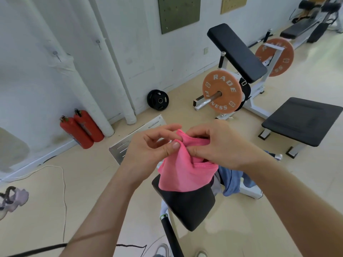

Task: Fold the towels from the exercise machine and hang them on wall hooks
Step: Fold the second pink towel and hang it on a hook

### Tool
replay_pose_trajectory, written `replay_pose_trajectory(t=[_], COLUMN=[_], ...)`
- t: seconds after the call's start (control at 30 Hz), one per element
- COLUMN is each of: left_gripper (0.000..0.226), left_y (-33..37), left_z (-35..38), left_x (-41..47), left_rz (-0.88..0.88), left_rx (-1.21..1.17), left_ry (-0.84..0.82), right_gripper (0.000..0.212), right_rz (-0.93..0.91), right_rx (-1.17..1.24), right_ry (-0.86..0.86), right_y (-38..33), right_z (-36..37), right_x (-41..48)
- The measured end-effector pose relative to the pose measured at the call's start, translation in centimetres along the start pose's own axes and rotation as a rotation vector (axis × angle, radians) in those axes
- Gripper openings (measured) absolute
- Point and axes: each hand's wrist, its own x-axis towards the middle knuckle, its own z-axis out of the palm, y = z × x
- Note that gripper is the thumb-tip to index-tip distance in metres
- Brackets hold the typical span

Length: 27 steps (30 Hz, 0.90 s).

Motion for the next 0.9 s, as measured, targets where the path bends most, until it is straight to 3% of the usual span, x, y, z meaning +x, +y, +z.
replay_pose_trajectory(t=[0.1, 0.17, 0.3, 0.4, 0.47, 0.57, 0.9], left_gripper=[0.01, 0.008, 0.022, 0.024, 0.024, 0.026, 0.027], left_y=[0.2, 0.4, 0.2, 0.1, 0.2, 0.3, 0.2], left_z=[-0.2, -0.1, 0.0, -0.2, -0.1, 0.2, 0.1], left_x=[0.2, 0.3, 0.4, 0.5, 0.6, 0.5, 0.6], left_rz=[-0.017, 0.0, 0.065, 0.097, 0.11, 0.133, 0.195], left_rx=[-0.008, 0.032, 0.073, 0.072, 0.08, 0.122, 0.155], left_ry=[-0.059, 0.01, 0.177, 0.249, 0.256, 0.225, 0.24], right_gripper=[0.008, 0.008, 0.029, 0.019, 0.014, 0.028, 0.027], right_rz=[0.005, 0.025, -0.021, -0.091, -0.068, -0.036, -0.045], right_rx=[-0.032, -0.051, -0.171, -0.282, -0.37, -0.439, -0.518], right_ry=[0.018, 0.055, 0.06, -0.056, -0.143, -0.193, -0.077], right_y=[0.1, 0.2, 0.4, 0.4, 0.4, 0.3, -0.1], right_z=[0.0, -0.1, -1.0, -1.8, -2.1, -2.3, -3.2], right_x=[0.2, 0.3, -0.1, -0.6, -0.7, -0.7, -0.8])
